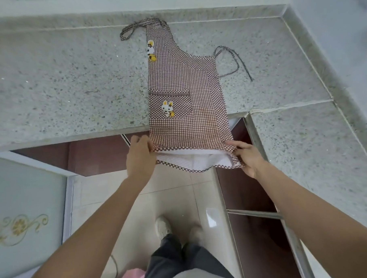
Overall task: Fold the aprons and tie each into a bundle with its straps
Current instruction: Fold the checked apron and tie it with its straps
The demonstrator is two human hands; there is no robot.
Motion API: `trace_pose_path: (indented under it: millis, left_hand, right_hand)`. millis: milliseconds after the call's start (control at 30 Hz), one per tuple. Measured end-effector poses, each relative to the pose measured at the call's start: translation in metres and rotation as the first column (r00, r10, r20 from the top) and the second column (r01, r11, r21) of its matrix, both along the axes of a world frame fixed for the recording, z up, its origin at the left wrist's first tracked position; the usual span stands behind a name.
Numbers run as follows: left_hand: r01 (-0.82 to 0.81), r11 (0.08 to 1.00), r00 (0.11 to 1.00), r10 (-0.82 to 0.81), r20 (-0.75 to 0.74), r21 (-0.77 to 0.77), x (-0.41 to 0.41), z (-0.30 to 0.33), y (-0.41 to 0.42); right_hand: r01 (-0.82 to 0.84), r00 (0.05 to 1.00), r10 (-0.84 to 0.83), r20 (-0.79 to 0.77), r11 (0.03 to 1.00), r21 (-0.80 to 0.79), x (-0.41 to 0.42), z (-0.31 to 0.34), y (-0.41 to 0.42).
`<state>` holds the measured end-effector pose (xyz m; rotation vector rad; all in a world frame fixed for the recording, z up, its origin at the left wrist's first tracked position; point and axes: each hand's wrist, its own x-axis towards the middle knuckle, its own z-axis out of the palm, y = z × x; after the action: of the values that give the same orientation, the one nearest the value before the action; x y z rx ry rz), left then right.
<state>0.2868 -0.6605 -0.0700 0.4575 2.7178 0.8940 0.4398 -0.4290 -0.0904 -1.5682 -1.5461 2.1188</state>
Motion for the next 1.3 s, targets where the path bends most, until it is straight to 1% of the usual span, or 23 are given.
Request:
trace_pose_path:
  millis: [67,133,300,333,400,433,500,567,667,700,733,833,900,933,1000,1033,1067,1133,1167,1233,1300]
  left_hand:
    - [-0.061,0.996,0.993,0.054,0.106,0.058,0.002,-0.002,-0.005]
    - [-0.052,0.995,0.983,0.036,0.182,0.086,0.008,-0.005,-0.011]
    - [-0.035,0.99,0.944,-0.011,0.33,0.134,0.023,0.002,-0.02]
    - [-0.062,0.978,0.914,-0.025,0.405,0.2,0.025,0.004,-0.021]
    - [-0.171,0.912,0.811,-0.084,0.579,0.373,0.03,0.011,-0.021]
    - [-0.22,0.876,0.764,-0.12,0.634,0.43,0.032,0.014,-0.022]
    - [-0.261,0.848,0.731,-0.139,0.668,0.462,0.032,0.017,-0.024]
    - [-0.284,0.853,0.774,-0.066,0.63,0.438,0.031,0.016,-0.026]
    - [-0.29,0.887,0.882,0.102,0.46,0.36,0.031,0.015,-0.023]
    - [-0.293,0.89,0.897,0.13,0.422,0.348,0.032,0.015,-0.021]
    - [-0.303,0.887,0.898,0.143,0.416,0.349,0.032,0.014,-0.02]
    - [-0.312,0.868,0.879,0.11,0.464,0.387,0.031,0.012,-0.02]
    - [-0.274,0.884,0.882,0.075,0.465,0.378,0.032,0.011,-0.022]
    - [-0.237,0.899,0.888,0.047,0.457,0.368,0.033,0.012,-0.024]
    - [-0.115,0.923,0.903,-0.057,0.426,0.367,0.036,0.014,-0.028]
    - [-0.056,0.928,0.914,-0.101,0.392,0.369,0.038,0.014,-0.03]
    - [-0.026,0.933,0.932,-0.108,0.346,0.36,0.039,0.014,-0.032]
    - [-0.055,0.938,0.971,-0.03,0.239,0.341,0.039,0.016,-0.033]
    - [-0.098,0.93,0.975,0.019,0.219,0.355,0.039,0.017,-0.032]
    - [-0.178,0.888,0.957,0.055,0.286,0.425,0.038,0.02,-0.028]
    - [-0.218,0.854,0.934,0.042,0.354,0.473,0.036,0.023,-0.024]
  right_hand:
    - [0.001,1.0,0.0,0.022,0.999,-0.042,0.004,0.004,0.002]
    - [-0.004,1.0,0.004,-0.005,0.997,-0.08,0.009,0.007,0.002]
    - [-0.054,0.998,0.053,-0.044,0.998,-0.029,0.019,0.009,0.002]
    - [-0.063,0.997,0.062,-0.047,0.998,-0.028,0.021,0.01,0.001]
    - [-0.076,0.996,0.075,-0.044,0.997,-0.015,0.024,0.012,-0.001]
    - [-0.08,0.996,0.08,-0.038,0.997,-0.001,0.025,0.014,-0.002]
    - [-0.071,0.996,0.072,-0.059,0.997,0.006,0.026,0.016,-0.003]
    - [-0.032,0.994,0.031,-0.104,0.999,-0.01,0.027,0.018,-0.006]
    - [-0.024,0.996,0.026,-0.091,1.0,0.017,0.028,0.018,-0.007]
    - [-0.039,0.996,0.042,-0.082,0.999,0.035,0.029,0.017,-0.007]
    - [-0.047,0.996,0.051,-0.073,0.997,0.055,0.029,0.016,-0.007]
    - [-0.005,0.999,0.01,-0.034,0.99,0.144,0.03,0.016,-0.006]
    - [0.028,0.999,-0.022,-0.033,0.98,0.196,0.029,0.016,-0.006]
    - [0.029,0.999,-0.022,-0.034,0.976,0.215,0.028,0.016,-0.007]
    - [0.009,0.999,-0.001,-0.033,0.97,0.243,0.029,0.018,-0.009]
    - [0.005,0.999,0.005,-0.038,0.967,0.256,0.029,0.02,-0.01]
    - [0.014,0.999,0.0,-0.053,0.962,0.271,0.029,0.021,-0.01]
    - [0.044,0.995,-0.016,-0.093,0.953,0.301,0.029,0.025,-0.009]
    - [0.048,0.994,-0.015,-0.109,0.95,0.31,0.028,0.028,-0.008]
    - [0.04,0.991,0.002,-0.134,0.951,0.305,0.027,0.033,-0.005]
    - [0.074,0.979,-0.024,-0.202,0.966,0.248,0.026,0.038,0.0]
